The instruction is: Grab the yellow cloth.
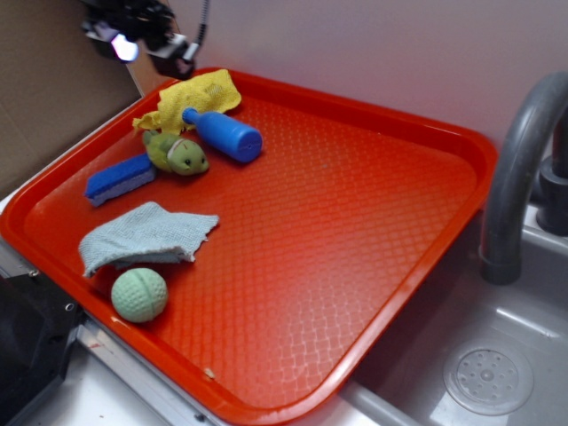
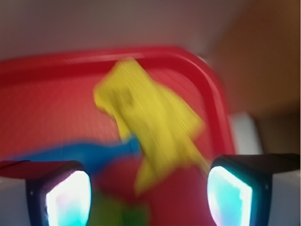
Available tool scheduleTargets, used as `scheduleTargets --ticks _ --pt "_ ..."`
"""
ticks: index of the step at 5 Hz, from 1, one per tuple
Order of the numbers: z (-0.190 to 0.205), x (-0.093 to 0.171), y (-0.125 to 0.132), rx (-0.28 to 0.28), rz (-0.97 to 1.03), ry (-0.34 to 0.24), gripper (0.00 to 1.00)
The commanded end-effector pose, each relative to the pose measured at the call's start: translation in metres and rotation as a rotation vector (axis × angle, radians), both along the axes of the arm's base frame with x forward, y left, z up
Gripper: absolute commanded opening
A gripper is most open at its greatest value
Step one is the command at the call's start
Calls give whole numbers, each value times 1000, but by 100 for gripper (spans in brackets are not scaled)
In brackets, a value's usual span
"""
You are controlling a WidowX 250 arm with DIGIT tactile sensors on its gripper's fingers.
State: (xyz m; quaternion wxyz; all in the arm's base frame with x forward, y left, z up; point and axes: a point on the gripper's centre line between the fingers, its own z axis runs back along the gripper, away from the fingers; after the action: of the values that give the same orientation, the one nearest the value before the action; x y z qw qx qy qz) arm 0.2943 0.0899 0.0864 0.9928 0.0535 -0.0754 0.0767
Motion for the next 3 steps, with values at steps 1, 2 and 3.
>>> scheduleTargets --ticks 1,2,3 --pt "15 7 10 15 14 -56 100" --pt "15 7 10 15 14 -56 100" --pt "-2 20 4 -138 139 -48 100"
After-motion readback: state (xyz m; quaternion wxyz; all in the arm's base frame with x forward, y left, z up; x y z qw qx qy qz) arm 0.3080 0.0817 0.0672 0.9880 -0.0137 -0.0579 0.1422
